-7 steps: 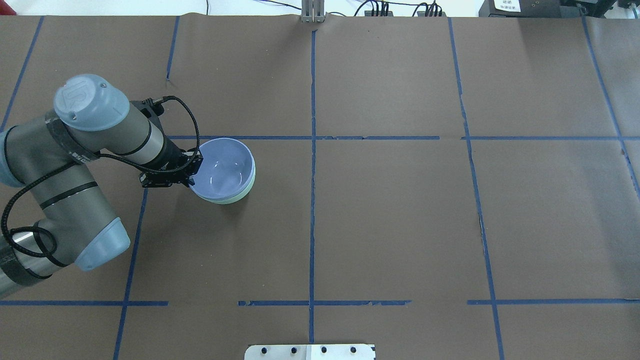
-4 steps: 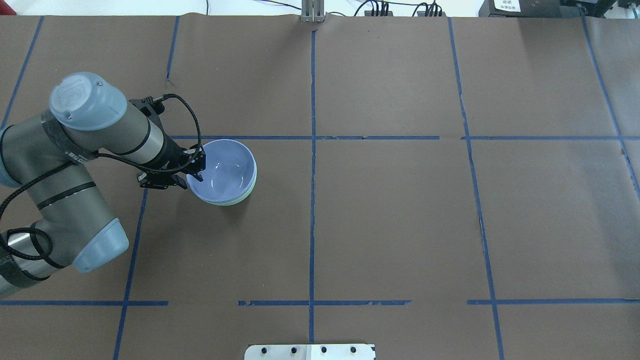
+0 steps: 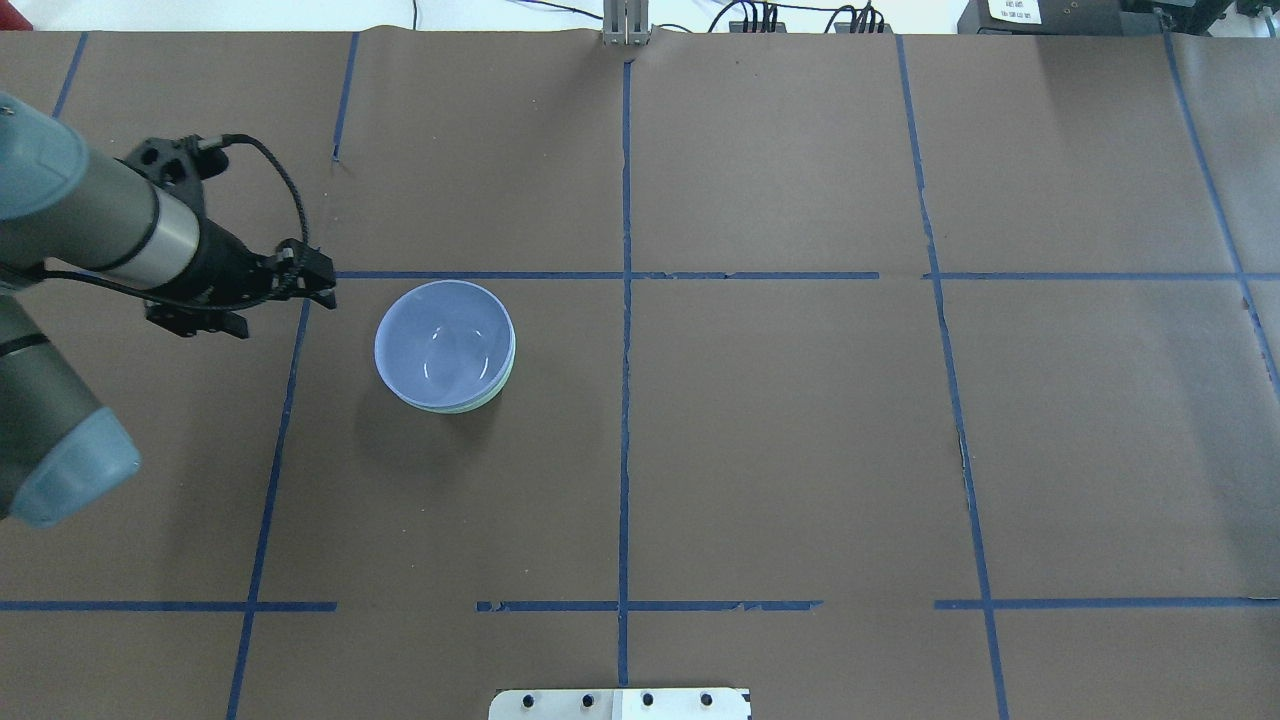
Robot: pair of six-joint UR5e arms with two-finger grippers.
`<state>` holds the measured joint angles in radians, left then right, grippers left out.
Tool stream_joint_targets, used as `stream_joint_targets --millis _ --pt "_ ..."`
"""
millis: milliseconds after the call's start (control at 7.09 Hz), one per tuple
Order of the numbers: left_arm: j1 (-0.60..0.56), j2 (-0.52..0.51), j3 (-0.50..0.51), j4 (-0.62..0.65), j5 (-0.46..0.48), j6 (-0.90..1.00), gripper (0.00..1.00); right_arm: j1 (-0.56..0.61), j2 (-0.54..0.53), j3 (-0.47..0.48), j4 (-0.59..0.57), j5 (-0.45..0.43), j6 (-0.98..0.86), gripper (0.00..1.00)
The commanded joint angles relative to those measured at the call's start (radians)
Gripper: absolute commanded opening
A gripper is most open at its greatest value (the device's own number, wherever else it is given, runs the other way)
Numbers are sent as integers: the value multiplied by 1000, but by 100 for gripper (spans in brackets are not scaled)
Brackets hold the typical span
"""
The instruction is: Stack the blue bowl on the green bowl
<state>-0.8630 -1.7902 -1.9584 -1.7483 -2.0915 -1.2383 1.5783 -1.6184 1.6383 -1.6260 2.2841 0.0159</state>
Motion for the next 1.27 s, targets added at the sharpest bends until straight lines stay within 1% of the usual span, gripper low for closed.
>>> stream_joint_targets --millis 0,141,282,423,564,705,846,987,1128 --pt "-193 151 -7 3 -120 422 100 -1 0 0 0 0 1 100" --pt "-287 231 -2 6 -140 627 100 -1 0 0 0 0 -1 100" --pt "-397 305 9 15 -140 856 100 0 0 0 0 0 -1 100" --pt "-512 358 57 16 -142 1080 100 -1 0 0 0 0 -1 100" --pt "-587 379 116 18 -142 1217 100 -1 2 0 0 0 1 100" --pt "-634 396 157 32 -142 1265 100 0 0 0 0 0 -1 100" --pt "-669 406 161 62 -144 1325 100 -1 0 0 0 0 -1 100" --pt "-698 400 156 116 -151 1329 100 -1 0 0 0 0 -1 100" --pt "-700 405 162 130 -251 1326 100 -1 2 0 0 0 1 100"
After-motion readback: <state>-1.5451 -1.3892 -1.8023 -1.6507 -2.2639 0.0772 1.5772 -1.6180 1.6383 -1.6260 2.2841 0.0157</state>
